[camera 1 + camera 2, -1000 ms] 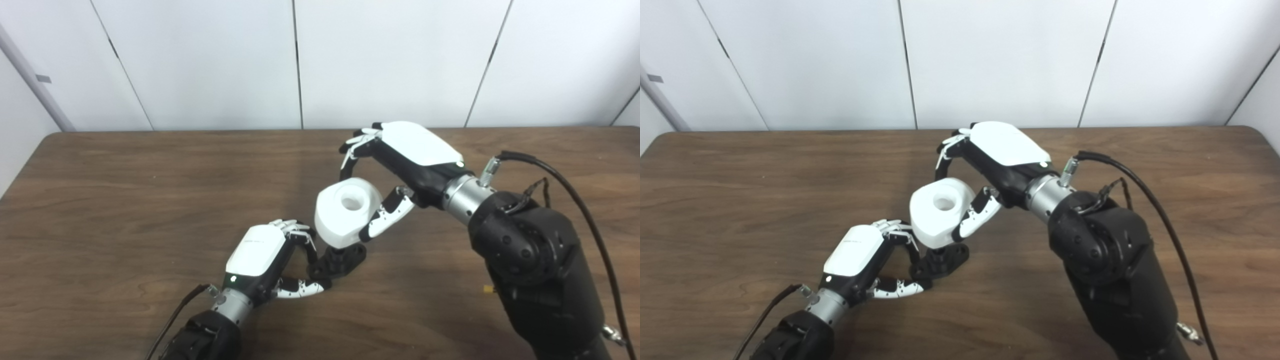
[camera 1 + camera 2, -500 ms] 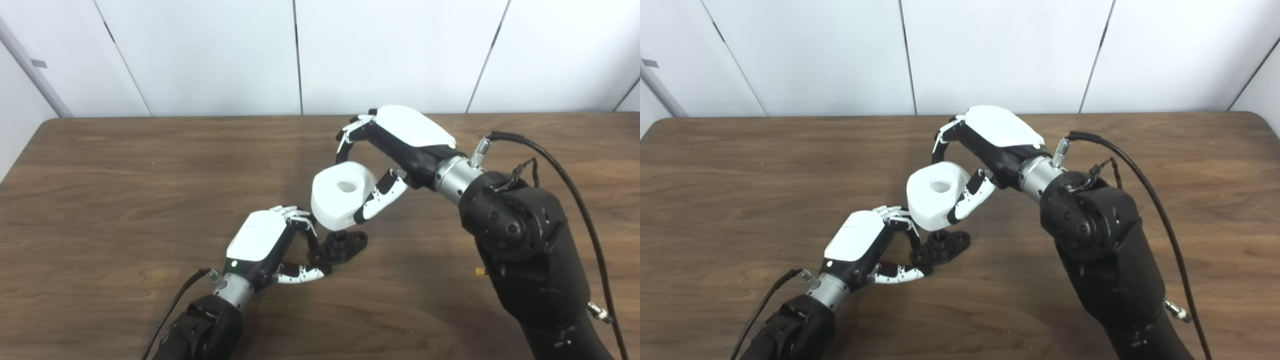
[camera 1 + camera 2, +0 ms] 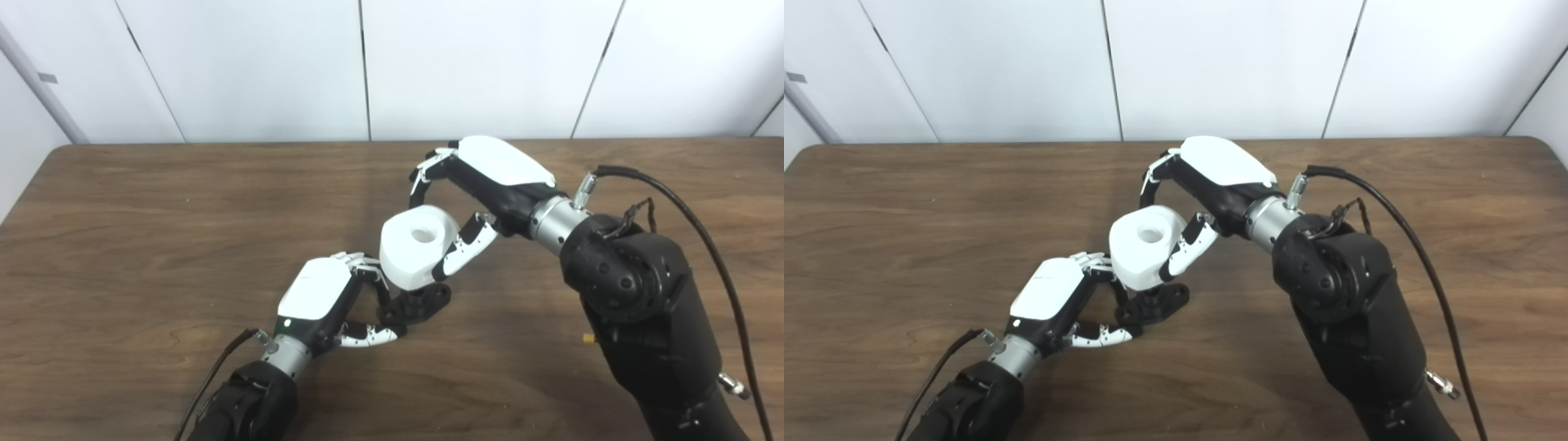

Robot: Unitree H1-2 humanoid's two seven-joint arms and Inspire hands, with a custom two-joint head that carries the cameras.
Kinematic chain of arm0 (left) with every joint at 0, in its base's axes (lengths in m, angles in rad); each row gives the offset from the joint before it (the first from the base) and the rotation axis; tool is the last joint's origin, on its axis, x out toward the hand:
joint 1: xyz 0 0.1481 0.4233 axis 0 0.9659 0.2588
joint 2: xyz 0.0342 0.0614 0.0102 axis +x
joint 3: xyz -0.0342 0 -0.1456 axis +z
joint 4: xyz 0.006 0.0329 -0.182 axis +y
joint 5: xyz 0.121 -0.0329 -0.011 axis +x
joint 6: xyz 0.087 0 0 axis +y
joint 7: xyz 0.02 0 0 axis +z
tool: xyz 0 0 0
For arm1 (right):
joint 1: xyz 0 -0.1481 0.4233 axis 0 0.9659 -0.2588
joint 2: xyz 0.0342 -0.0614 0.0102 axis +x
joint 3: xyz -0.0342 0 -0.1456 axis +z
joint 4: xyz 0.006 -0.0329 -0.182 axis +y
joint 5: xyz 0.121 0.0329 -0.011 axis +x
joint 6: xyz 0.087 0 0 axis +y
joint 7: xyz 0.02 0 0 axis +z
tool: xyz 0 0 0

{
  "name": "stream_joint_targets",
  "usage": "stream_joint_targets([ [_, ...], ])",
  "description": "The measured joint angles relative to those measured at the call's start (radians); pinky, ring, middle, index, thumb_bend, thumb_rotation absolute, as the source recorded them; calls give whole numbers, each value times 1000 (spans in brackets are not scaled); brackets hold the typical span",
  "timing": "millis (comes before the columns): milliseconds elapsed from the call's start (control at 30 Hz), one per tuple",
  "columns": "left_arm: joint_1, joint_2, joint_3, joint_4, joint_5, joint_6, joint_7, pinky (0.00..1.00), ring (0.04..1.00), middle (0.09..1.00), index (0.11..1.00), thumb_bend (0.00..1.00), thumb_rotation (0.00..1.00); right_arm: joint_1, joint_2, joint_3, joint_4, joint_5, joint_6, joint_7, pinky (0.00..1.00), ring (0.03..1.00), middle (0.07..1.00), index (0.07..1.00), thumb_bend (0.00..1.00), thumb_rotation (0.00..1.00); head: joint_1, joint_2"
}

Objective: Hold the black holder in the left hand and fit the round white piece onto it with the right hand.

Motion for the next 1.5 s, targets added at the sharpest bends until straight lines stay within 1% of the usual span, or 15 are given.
stream_joint_targets([
  [167, 0, 0, 0, 0, 0, 0, 0, 882, 844, 771, 487, 520, 47, 3, -4, 16, 8, -7, 0, 1, 1000, 913, 807, 483, 525, 136, 0, 0],
  [533, 0, 0, -1, 0, 0, 1, 0, 882, 842, 766, 487, 520, 47, 28, -9, 29, 22, -13, -6, 2, 1000, 914, 803, 482, 525, 136, 0, 0],
  [933, 0, 0, -1, 0, 1, 0, 0, 885, 844, 770, 487, 520, 47, 36, -10, 39, 26, -16, -7, 2, 1000, 932, 822, 483, 525, 137, 0, -2],
  [1400, 0, 0, -2, 0, 0, 0, 0, 887, 843, 769, 487, 520, 47, 38, -8, 41, 37, -15, -19, -8, 1000, 929, 816, 483, 525, 137, 0, -5],
  [1500, 0, 0, -2, 0, 0, 1, 0, 883, 843, 769, 487, 520, 47, 39, -7, 41, 37, -15, -19, -8, 1000, 928, 816, 483, 525, 137, -2, 0],
])
